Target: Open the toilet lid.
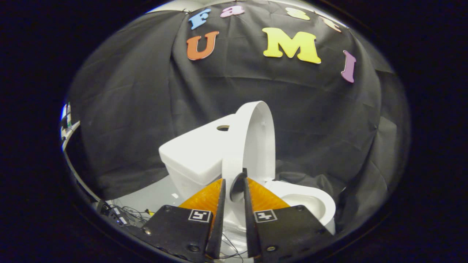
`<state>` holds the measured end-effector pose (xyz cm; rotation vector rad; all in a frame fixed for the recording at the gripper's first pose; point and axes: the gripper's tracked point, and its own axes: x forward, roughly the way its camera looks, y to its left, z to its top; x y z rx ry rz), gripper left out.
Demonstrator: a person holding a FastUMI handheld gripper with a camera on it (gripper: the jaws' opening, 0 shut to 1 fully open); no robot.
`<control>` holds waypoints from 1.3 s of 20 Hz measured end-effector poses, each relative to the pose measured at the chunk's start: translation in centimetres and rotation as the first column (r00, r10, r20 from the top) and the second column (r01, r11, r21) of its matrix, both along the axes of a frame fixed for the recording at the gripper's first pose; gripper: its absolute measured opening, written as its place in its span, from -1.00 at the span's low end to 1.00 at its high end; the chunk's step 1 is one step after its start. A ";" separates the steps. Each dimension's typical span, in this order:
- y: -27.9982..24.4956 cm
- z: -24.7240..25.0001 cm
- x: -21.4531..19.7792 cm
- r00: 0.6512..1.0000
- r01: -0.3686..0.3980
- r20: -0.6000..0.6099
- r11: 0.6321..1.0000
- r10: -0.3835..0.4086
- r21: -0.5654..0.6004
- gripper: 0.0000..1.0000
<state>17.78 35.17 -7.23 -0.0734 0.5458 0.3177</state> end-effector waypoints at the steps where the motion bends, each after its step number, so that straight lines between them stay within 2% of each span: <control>1: 0.0 1.2 -0.3 1.000 -0.010 0.022 1.000 0.010 0.004 -0.30; 4: -1.1 3.6 -1.1 0.996 -0.024 0.081 1.000 0.023 0.009 0.42; 6: -2.7 4.2 -1.8 0.997 -0.016 0.080 0.999 0.013 0.041 0.61; 11: -8.6 4.8 -3.0 0.995 0.063 0.068 0.994 -0.069 0.085 0.61; 15: -13.7 4.8 -4.3 0.988 0.134 0.062 0.985 -0.141 0.109 0.79; 19: -18.7 5.9 -6.1 0.971 0.184 0.128 0.975 -0.200 0.127 0.79; 21: -20.9 5.7 -6.8 0.963 0.208 0.141 0.968 -0.228 0.143 0.88; 22: -21.9 6.1 -7.5 0.960 0.220 0.142 0.963 -0.242 0.154 1.00; 26: -25.6 6.5 -10.6 0.944 0.247 0.174 0.950 -0.281 0.192 0.99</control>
